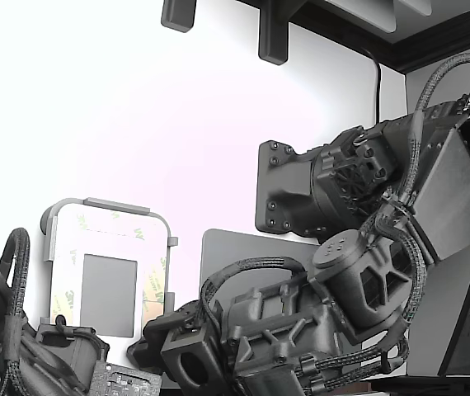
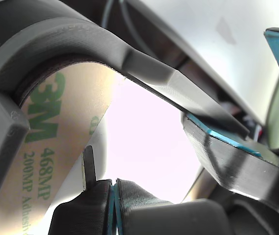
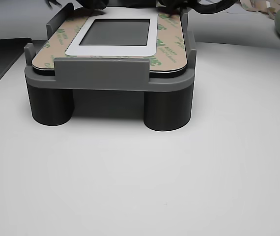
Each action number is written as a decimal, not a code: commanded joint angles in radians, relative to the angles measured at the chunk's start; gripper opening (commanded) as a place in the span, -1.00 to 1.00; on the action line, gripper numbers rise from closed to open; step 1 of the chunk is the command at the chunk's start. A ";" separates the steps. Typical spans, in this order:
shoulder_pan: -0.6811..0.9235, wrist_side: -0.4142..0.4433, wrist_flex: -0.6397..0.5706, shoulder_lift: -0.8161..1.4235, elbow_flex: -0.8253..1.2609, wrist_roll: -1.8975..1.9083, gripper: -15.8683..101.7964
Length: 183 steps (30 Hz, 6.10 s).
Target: Peel off protective film from adhesive tape.
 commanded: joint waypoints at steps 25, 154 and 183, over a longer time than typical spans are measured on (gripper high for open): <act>-0.032 -0.025 -0.032 -0.028 -0.046 -0.025 -0.91; -0.029 -0.061 -0.100 0.071 0.101 -0.043 -0.91; -0.054 -0.077 -0.118 0.074 0.132 -0.048 -0.91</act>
